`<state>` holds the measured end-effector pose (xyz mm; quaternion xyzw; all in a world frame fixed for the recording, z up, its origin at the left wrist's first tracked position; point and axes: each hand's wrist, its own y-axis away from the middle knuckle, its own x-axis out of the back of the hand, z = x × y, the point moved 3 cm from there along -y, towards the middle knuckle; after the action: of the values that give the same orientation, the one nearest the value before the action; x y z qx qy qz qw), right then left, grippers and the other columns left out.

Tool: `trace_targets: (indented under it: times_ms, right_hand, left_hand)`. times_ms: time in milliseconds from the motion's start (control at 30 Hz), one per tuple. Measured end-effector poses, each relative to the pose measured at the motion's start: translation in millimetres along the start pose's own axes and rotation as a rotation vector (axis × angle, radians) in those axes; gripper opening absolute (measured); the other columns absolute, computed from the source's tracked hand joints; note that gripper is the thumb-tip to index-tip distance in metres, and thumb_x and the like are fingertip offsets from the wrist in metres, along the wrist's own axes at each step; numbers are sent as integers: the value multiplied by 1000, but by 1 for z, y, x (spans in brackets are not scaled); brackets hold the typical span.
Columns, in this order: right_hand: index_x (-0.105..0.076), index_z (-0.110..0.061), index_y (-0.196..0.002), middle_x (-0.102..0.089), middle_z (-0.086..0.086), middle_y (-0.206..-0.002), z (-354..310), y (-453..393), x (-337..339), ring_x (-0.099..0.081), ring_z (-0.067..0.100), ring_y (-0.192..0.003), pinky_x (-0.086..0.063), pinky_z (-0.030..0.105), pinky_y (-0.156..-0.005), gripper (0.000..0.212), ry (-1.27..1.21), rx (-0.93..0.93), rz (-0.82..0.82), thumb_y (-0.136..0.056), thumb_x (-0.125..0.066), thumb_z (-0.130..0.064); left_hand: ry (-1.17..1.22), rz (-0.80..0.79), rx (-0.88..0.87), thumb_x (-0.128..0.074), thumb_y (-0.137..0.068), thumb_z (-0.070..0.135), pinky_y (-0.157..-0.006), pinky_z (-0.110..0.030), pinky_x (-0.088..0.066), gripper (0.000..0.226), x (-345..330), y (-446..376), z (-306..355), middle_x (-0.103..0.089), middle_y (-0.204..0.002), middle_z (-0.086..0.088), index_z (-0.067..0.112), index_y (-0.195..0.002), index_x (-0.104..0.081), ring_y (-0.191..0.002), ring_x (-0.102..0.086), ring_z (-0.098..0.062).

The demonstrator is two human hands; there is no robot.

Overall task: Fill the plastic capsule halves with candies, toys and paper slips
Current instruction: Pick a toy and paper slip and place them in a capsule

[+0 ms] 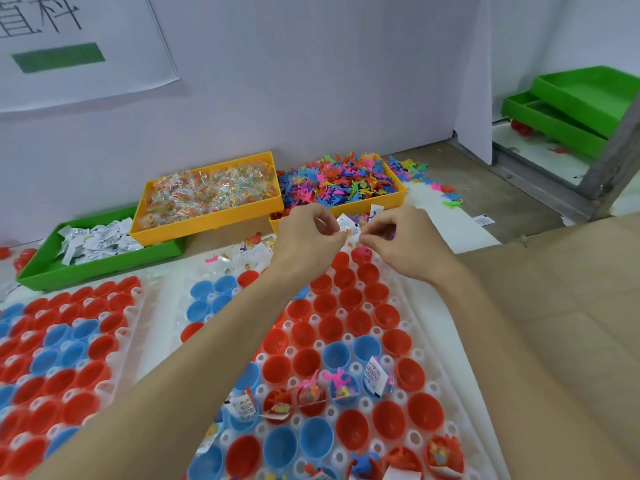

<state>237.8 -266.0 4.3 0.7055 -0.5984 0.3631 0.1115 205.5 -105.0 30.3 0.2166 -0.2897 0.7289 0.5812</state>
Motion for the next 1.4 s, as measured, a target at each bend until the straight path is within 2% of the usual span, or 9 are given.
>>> trace_targets:
  times_ms: [167, 267, 367, 600, 733, 867, 1000, 1300, 1400]
  right_hand:
    - [-73, -22, -77, -68, -14, -74, -1, 1, 22, -64, 0, -72, -47, 6, -62, 16, -115, 19, 142, -89, -72, -11]
    - [-72, -27, -73, -70, -11, -71, -6, 3, 24, -67, 5, -69, -54, 15, -66, 24, -167, 58, 41, -87, -74, -7]
    - [-75, -21, -74, -70, -10, -70, -11, 5, 16, -66, 5, -67, -53, 15, -64, 17, -122, 84, -61, -85, -77, -8]
    - [-79, -16, -78, -72, -9, -72, -12, 7, 10, -65, 2, -71, -49, 11, -64, 7, -84, 102, -134, -82, -80, -11]
    - [-81, -16, -78, -74, -8, -72, -12, 8, 10, -68, 2, -71, -53, 13, -66, 6, -86, 85, -162, -81, -81, -11]
    - [-80, -22, -77, -74, -9, -73, -12, 9, 11, -69, 2, -73, -55, 15, -69, 11, -82, 73, -176, -80, -81, -11]
    - [-81, -21, -80, -75, -9, -75, -10, 8, 10, -69, 2, -73, -57, 18, -70, 11, -87, 49, -184, -80, -81, -10]
    - [-82, -23, -80, -73, -13, -68, -10, 9, 15, -68, 2, -70, -56, 15, -66, 30, -111, 39, -211, -83, -67, 3]
    - [-82, -22, -80, -74, -10, -70, -9, 10, 15, -69, 4, -70, -58, 19, -69, 28, -130, 42, -206, -82, -68, 3]
  left_hand:
    - [21, -11, 0, -74, -86, 18, -48, -9, -41, 9, 1, 2, -3, -68, -76, -3, 14, -84, -66, -63, -58, -9]
    - [46, -12, 40, -73, -86, 18, -44, -8, -39, 8, 2, 1, -5, -68, -76, -2, 15, -88, -67, -58, -57, -7]
    - [67, -14, 64, -72, -86, 17, -43, -10, -40, 6, 3, 2, -4, -69, -75, 0, 17, -89, -67, -57, -60, -7]
    - [95, -88, 92, -73, -84, 15, -60, -28, -53, 12, 1, 7, 1, -70, -76, -4, 18, -76, -65, -64, -62, -15]
    - [73, -137, 65, -76, -81, 17, -55, -13, -47, 11, 6, 13, 0, -71, -72, 2, 19, -74, -69, -61, -62, -4]
    - [-7, -262, -49, -81, -78, 18, -56, -14, -49, 10, 7, 23, 5, -72, -66, 3, 19, -73, -73, -60, -66, -4]
    - [-90, -272, -140, -80, -80, 15, -57, -6, -45, 5, 2, 26, 14, -72, -71, 5, 20, -80, -78, -62, -64, -2]
    - [-158, -291, -171, -75, -83, 4, -61, -3, -43, 9, -14, 26, 28, -71, -81, -1, 12, -86, -78, -68, -58, -3]
    - [-181, -274, -191, -73, -82, 2, -66, -11, -50, 12, -15, 26, 27, -72, -83, -3, 12, -85, -77, -73, -64, -10]
